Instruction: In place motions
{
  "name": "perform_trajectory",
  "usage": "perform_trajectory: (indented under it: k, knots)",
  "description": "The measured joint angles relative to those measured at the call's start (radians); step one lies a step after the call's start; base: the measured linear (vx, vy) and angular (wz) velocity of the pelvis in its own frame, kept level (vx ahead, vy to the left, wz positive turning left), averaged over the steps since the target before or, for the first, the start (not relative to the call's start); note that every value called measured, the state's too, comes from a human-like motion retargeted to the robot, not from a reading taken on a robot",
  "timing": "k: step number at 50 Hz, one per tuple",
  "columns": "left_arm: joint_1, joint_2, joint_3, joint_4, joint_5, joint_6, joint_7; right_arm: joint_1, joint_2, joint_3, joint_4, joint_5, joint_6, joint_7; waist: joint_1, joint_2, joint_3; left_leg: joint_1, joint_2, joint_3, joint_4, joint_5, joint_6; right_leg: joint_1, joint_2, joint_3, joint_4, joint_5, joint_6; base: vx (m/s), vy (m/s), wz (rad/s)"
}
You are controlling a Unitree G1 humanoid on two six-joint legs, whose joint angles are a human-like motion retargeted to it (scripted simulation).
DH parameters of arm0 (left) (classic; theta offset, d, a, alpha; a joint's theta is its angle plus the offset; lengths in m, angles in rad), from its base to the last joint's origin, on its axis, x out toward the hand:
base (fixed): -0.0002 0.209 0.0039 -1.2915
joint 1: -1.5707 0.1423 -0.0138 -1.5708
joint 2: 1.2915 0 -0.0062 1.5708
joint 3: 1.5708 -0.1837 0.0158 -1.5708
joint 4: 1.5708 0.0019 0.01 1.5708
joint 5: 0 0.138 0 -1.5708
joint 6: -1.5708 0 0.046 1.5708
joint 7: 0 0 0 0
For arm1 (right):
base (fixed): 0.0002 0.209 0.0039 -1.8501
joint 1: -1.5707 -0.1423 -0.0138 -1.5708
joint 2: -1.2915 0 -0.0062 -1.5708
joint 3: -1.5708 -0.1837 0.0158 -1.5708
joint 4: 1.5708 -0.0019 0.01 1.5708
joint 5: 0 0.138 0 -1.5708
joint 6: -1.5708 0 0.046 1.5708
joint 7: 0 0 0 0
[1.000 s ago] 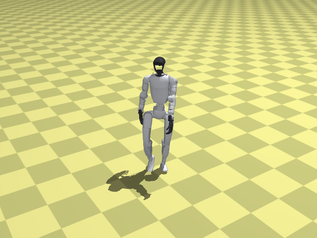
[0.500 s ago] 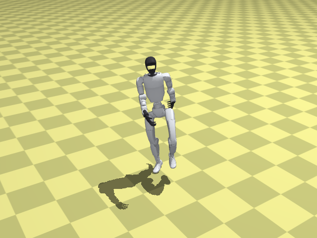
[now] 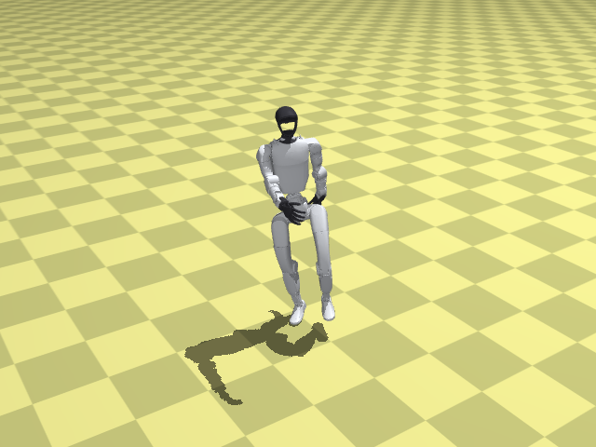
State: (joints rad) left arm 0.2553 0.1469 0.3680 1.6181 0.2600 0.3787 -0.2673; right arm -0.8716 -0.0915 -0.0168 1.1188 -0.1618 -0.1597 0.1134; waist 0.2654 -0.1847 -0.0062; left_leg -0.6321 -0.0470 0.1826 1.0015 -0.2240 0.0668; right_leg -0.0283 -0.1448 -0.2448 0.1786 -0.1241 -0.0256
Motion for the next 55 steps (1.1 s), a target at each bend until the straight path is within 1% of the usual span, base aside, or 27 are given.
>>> perform_trajectory:
  k: [5, 7, 10, 13, 15, 17, 18, 20, 21, 22, 23, 24, 26, 28, 30, 31, 33, 35, 36, 38, 40, 43, 45, 48, 50, 52, 55]
  knots:
    - [-0.083, 0.004, -0.004, -0.063, -0.063, -0.034, 0.054, 0.122, 0.052, -0.026, 0.046, 0.000, 0.029, 0.067, -0.122, 0.064, -0.089, 0.310, -0.065, -0.159, -0.454, 0.057, -0.039, 0.021, 0.046, -0.071, -0.047, 0.006, 0.031, -0.07, 0.19, 0.56]
    - [-0.117, 0.012, -0.016, -0.072, -0.084, -0.048, 0.069, 0.165, 0.061, -0.024, 0.053, -0.002, 0.035, 0.091, -0.185, 0.099, -0.098, 0.422, -0.054, -0.198, -0.634, 0.036, -0.088, 0.036, 0.073, -0.113, -0.059, 0.006, 0.043, -0.21, 0.20, 0.89]
    - [-0.165, 0.019, -0.040, -0.074, -0.087, -0.053, 0.075, 0.246, 0.047, -0.012, 0.054, -0.023, 0.029, 0.106, -0.247, 0.116, -0.112, 0.513, -0.020, -0.117, -0.793, -0.073, -0.061, 0.038, 0.069, -0.165, -0.054, 0.004, 0.063, -0.24, 0.33, 0.71]
    - [-0.221, 0.015, -0.098, -0.052, -0.093, -0.057, 0.057, 0.377, 0.008, -0.026, 0.035, -0.094, 0.012, 0.116, -0.264, 0.127, -0.135, 0.508, -0.058, -0.210, -0.842, -0.100, -0.028, 0.014, 0.046, -0.207, -0.016, -0.004, 0.083, -0.22, 0.34, 0.53]
    - [-0.280, 0.017, -0.164, -0.012, -0.119, -0.060, 0.050, 0.489, -0.020, -0.045, 0.036, -0.183, -0.023, 0.115, -0.254, 0.130, -0.129, 0.506, -0.070, -0.240, -0.842, -0.106, -0.012, -0.011, 0.029, -0.223, 0.048, 0.010, 0.073, -0.24, 0.37, 0.40]
    - [-0.336, 0.008, -0.234, 0.026, -0.148, -0.088, 0.063, 0.589, -0.037, -0.097, 0.107, -0.328, -0.027, 0.076, -0.238, 0.136, -0.108, 0.514, -0.074, -0.260, -0.832, -0.108, -0.003, -0.049, 0.005, -0.238, 0.165, 0.116, 0.051, -0.19, 0.25, 0.19]
    - [-0.362, -0.007, -0.265, 0.034, -0.169, -0.107, 0.081, 0.638, -0.042, -0.129, 0.160, -0.394, 0.002, 0.027, -0.230, 0.152, -0.101, 0.515, -0.064, -0.279, -0.829, -0.106, -0.005, -0.097, -0.011, -0.229, 0.273, 0.203, 0.043, -0.21, 0.35, 0.20]
    - [-0.411, -0.058, -0.315, -0.006, -0.229, -0.155, 0.115, 0.729, -0.068, -0.150, 0.286, -0.451, 0.061, -0.044, -0.251, 0.201, -0.089, 0.516, -0.025, -0.296, -0.828, -0.109, -0.021, -0.256, -0.071, -0.222, 0.568, 0.380, -0.026, -0.18, 0.37, 0.43]
    - [-0.439, -0.077, -0.339, -0.050, -0.275, -0.183, 0.116, 0.784, -0.080, -0.146, 0.350, -0.469, 0.084, -0.040, -0.268, 0.223, -0.077, 0.522, -0.001, -0.290, -0.831, -0.104, -0.031, -0.345, -0.027, -0.133, 0.694, 0.380, -0.013, -0.13, 0.27, 0.32]
    - [-0.475, -0.091, -0.356, -0.094, -0.319, -0.204, 0.115, 0.838, -0.092, -0.142, 0.409, -0.488, 0.112, -0.033, -0.289, 0.245, -0.062, 0.529, 0.017, -0.284, -0.832, -0.100, -0.036, -0.426, -0.017, -0.085, 0.828, 0.372, -0.018, -0.14, 0.28, 0.04]
    - [-0.529, -0.096, -0.360, -0.138, -0.358, -0.207, 0.109, 0.888, -0.105, -0.138, 0.461, -0.510, 0.150, -0.017, -0.317, 0.265, -0.042, 0.535, 0.024, -0.279, -0.827, -0.096, -0.031, -0.493, -0.077, -0.122, 0.974, 0.348, -0.060, -0.18, 0.30, 0.26]
    - [-0.590, -0.100, -0.344, -0.184, -0.367, -0.201, 0.109, 0.934, -0.115, -0.137, 0.510, -0.525, 0.191, -0.001, -0.365, 0.292, -0.016, 0.535, 0.038, -0.295, -0.819, -0.089, -0.028, -0.566, -0.112, -0.138, 1.105, 0.326, -0.083, -0.22, 0.29, 0.66]
    - [-0.728, -0.095, -0.315, -0.279, -0.354, -0.183, 0.123, 1.028, -0.133, -0.145, 0.571, -0.546, 0.271, 0.042, -0.479, 0.348, 0.052, 0.533, 0.080, -0.326, -0.797, -0.073, -0.023, -0.715, -0.152, -0.140, 1.317, 0.289, -0.101, -0.22, 0.19, 1.27]
    - [-0.867, -0.065, -0.324, -0.368, -0.334, -0.173, 0.151, 1.138, -0.151, -0.173, 0.581, -0.558, 0.342, 0.098, -0.593, 0.404, 0.132, 0.523, 0.155, -0.315, -0.764, -0.069, -0.019, -0.851, -0.187, -0.160, 1.447, 0.266, -0.117, -0.08, 0.20, 1.51]
    - [-0.999, -0.021, -0.345, -0.430, -0.320, -0.165, 0.197, 1.242, -0.170, -0.205, 0.581, -0.540, 0.413, 0.118, -0.688, 0.453, 0.196, 0.490, 0.230, -0.299, -0.714, -0.084, -0.010, -0.995, -0.217, -0.184, 1.512, 0.250, -0.144, 0.04, 0.17, 1.16]
    - [-1.050, 0.002, -0.352, -0.447, -0.319, -0.162, 0.217, 1.287, -0.180, -0.218, 0.581, -0.507, 0.441, 0.098, -0.724, 0.468, 0.215, 0.470, 0.254, -0.285, -0.681, -0.097, 0.008, -1.062, -0.225, -0.191, 1.516, 0.243, -0.160, 0.05, 0.10, 0.66]
    - [-1.135, 0.040, -0.355, -0.468, -0.322, -0.152, 0.241, 1.367, -0.199, -0.246, 0.581, -0.426, 0.484, 0.039, -0.773, 0.498, 0.249, 0.433, 0.296, -0.288, -0.615, -0.119, 0.033, -1.165, -0.207, -0.212, 1.489, 0.237, -0.186, 0.02, 0.02, 0.13]
    - [-1.199, 0.065, -0.357, -0.471, -0.344, -0.142, 0.238, 1.417, -0.214, -0.290, 0.581, -0.334, 0.492, -0.043, -0.789, 0.518, 0.262, 0.412, 0.315, -0.301, -0.571, -0.136, 0.046, -1.225, -0.171, -0.227, 1.433, 0.241, -0.206, 0.07, -0.05, -0.45]
    - [-1.223, 0.073, -0.357, -0.469, -0.356, -0.140, 0.232, 1.426, -0.216, -0.316, 0.581, -0.288, 0.476, -0.076, -0.784, 0.514, 0.259, 0.417, 0.308, -0.297, -0.572, -0.140, 0.049, -1.235, -0.160, -0.220, 1.412, 0.244, -0.214, 0.05, -0.05, -0.55]
    - [-1.255, 0.077, -0.350, -0.467, -0.368, -0.142, 0.229, 1.426, -0.217, -0.361, 0.581, -0.196, 0.439, -0.120, -0.771, 0.493, 0.242, 0.437, 0.277, -0.288, -0.593, -0.140, 0.052, -1.228, -0.143, -0.198, 1.375, 0.251, -0.219, -0.01, -0.04, -0.47]
    - [-1.253, 0.067, -0.345, -0.477, -0.372, -0.154, 0.232, 1.395, -0.209, -0.393, 0.581, -0.110, 0.406, -0.129, -0.749, 0.470, 0.215, 0.463, 0.239, -0.273, -0.636, -0.130, 0.053, -1.167, -0.129, -0.185, 1.329, 0.266, -0.202, -0.05, -0.01, -0.44]
    - [-1.186, 0.054, -0.360, -0.509, -0.377, -0.184, 0.233, 1.295, -0.185, -0.423, 0.581, -0.047, 0.358, -0.082, -0.695, 0.442, 0.167, 0.506, 0.195, -0.243, -0.718, -0.101, 0.035, -1.015, -0.100, -0.193, 1.239, 0.296, -0.159, -0.02, -0.01, -0.67]
    - [-1.118, 0.049, -0.372, -0.528, -0.366, -0.208, 0.237, 1.210, -0.167, -0.430, 0.581, -0.052, 0.313, -0.007, -0.646, 0.426, 0.133, 0.533, 0.167, -0.232, -0.764, -0.089, 0.022, -0.898, -0.081, -0.201, 1.166, 0.318, -0.126, 0.04, -0.02, -0.89]
    - [-1.003, 0.025, -0.364, -0.537, -0.344, -0.219, 0.248, 1.108, -0.125, -0.390, 0.478, -0.125, 0.268, 0.143, -0.572, 0.404, 0.085, 0.554, 0.139, -0.201, -0.810, -0.092, 0.010, -0.722, -0.035, -0.198, 1.018, 0.358, -0.089, 0.04, -0.04, -1.02]
    - [-0.925, 0.012, -0.367, -0.532, -0.338, -0.232, 0.229, 1.048, -0.105, -0.330, 0.377, -0.191, 0.237, 0.203, -0.526, 0.392, 0.065, 0.563, 0.125, -0.183, -0.825, -0.100, 0.003, -0.595, -0.014, -0.205, 0.895, 0.370, -0.085, 0.00, -0.07, -1.04]
    - [-0.847, -0.004, -0.364, -0.509, -0.333, -0.229, 0.196, 0.992, -0.101, -0.257, 0.294, -0.278, 0.200, 0.207, -0.485, 0.369, 0.047, 0.578, 0.103, -0.167, -0.838, -0.110, 0.001, -0.475, 0.015, -0.182, 0.746, 0.381, -0.084, 0.02, -0.08, -0.86]
    - [-0.736, -0.045, -0.364, -0.466, -0.311, -0.221, 0.152, 0.918, -0.116, -0.150, 0.210, -0.397, 0.161, 0.140, -0.416, 0.323, 0.019, 0.597, 0.047, -0.174, -0.858, -0.117, 0.007, -0.313, 0.063, -0.073, 0.483, 0.416, -0.043, 0.06, -0.07, -0.70]
